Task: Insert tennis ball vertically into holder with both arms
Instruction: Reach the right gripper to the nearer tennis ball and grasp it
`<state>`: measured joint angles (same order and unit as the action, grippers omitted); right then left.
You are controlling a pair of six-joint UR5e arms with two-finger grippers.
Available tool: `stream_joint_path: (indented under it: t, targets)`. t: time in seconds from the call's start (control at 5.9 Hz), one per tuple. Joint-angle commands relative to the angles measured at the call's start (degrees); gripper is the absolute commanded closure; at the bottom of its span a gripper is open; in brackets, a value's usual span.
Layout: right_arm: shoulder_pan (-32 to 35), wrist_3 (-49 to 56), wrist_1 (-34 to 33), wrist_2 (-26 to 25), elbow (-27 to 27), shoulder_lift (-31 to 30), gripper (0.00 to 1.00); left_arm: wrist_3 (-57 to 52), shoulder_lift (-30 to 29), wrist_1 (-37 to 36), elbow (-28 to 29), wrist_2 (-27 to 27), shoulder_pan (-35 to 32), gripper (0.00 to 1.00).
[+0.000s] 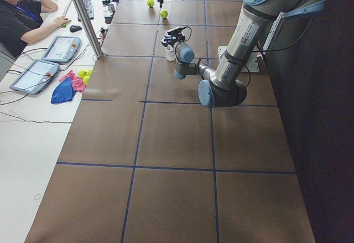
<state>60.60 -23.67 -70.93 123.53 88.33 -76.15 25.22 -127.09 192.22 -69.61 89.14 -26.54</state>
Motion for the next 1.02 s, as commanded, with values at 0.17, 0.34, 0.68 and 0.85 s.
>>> stream_joint_path:
  t: [0.17, 0.34, 0.68, 0.85]
  targets:
    - [-3.8, -0.3, 0.6, -3.3, -1.5, -0.3, 0.0, 0.0, 0.1, 0.0, 0.0, 0.1, 0.0, 0.01]
    - [-5.1, -0.3, 0.7, -3.5, -3.3, -0.2, 0.0, 0.0, 0.1, 0.0, 0.0, 0.1, 0.0, 0.01]
    - [-6.2, -0.3, 0.6, -5.0, -3.9, 0.4, 0.63, 0.0, 0.1, 0.0, 0.0, 0.1, 0.0, 0.01]
    - [-6.1, -0.4, 0.6, -4.7, -3.5, 0.7, 0.87, 0.0, 0.2, 0.0, 0.0, 0.0, 0.0, 0.01]
